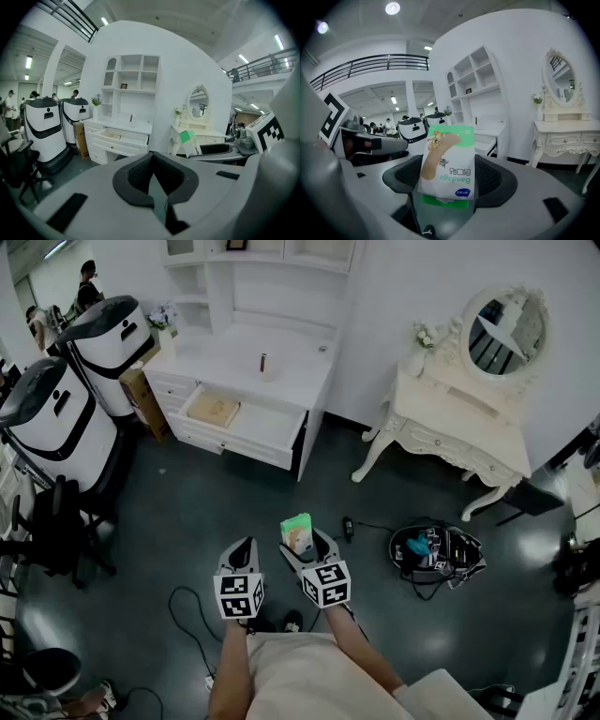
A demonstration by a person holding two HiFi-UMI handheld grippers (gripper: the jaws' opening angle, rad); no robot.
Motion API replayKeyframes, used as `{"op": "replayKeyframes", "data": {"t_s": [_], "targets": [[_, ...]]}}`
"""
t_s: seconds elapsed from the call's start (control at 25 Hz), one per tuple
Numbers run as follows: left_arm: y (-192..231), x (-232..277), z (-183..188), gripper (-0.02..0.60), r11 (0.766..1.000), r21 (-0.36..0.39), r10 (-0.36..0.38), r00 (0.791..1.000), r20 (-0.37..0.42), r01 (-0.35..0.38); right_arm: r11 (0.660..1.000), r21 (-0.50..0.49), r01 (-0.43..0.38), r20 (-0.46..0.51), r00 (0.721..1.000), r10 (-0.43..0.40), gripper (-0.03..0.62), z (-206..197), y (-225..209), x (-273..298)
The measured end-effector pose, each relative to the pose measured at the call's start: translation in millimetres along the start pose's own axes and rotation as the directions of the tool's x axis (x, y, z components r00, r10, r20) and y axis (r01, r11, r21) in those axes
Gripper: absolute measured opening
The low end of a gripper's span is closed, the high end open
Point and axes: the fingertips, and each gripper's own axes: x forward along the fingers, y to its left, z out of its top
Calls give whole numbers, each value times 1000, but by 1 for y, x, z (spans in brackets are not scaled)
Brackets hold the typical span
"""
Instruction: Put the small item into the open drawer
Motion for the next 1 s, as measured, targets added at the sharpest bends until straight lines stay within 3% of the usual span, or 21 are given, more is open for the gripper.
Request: {"op": "replayKeyframes", "data": {"t_s": [0.56, 1.0], "targets": [[2, -7, -13, 15, 999, -5, 36, 999, -6, -36, 999, 39, -4, -13, 1000, 4, 373, -15, -13, -8], [26, 51, 5, 15, 999, -24, 24, 1000, -15, -24, 999, 30, 10, -24, 1000, -9, 373, 3, -41, 39]]}}
